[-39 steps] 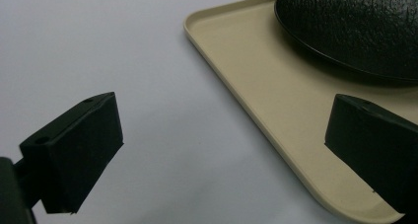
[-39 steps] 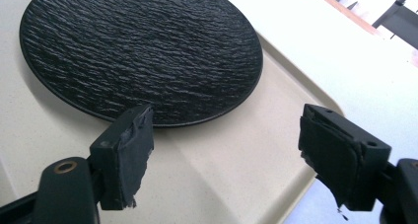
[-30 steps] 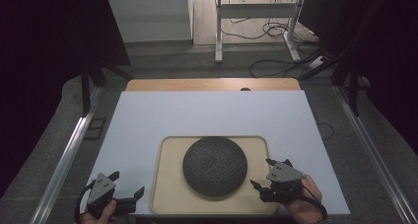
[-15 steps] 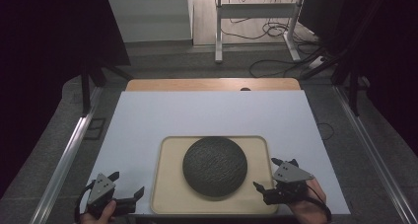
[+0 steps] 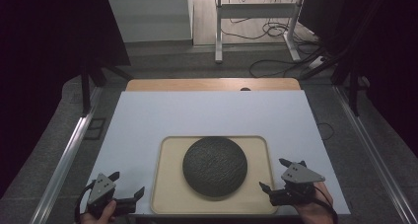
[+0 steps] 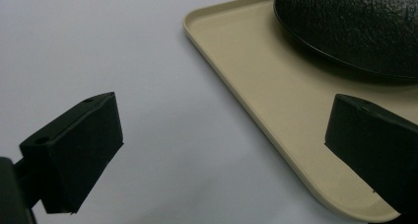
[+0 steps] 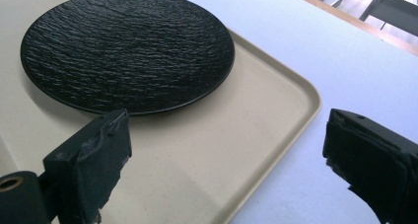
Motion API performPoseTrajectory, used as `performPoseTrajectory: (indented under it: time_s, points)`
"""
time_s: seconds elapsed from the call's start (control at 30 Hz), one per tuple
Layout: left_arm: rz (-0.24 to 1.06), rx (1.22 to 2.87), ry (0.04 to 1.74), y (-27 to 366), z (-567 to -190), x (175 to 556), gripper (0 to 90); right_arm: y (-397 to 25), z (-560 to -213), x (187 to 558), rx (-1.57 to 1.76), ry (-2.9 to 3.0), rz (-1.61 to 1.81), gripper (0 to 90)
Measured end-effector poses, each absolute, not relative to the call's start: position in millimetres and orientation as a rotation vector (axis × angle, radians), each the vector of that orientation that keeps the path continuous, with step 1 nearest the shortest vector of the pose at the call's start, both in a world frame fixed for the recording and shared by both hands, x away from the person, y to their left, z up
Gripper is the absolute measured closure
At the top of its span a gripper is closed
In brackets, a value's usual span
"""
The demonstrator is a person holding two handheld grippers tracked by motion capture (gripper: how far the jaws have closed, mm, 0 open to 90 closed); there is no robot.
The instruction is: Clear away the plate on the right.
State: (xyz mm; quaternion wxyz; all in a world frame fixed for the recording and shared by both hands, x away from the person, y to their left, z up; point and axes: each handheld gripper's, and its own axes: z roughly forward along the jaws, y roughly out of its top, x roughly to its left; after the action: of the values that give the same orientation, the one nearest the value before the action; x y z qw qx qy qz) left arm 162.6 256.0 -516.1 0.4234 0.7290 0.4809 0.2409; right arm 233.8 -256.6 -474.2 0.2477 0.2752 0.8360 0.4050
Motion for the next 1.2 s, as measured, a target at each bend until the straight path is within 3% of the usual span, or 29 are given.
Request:
performPoseTrajectory:
  time_s: [1.2]
  points:
    - [0.600, 1.819, 1.207, 256.6, -516.2, 162.7, 0.5, -300.3, -483.2, 222.3, 0.879, 2.214, 1.087, 2.6]
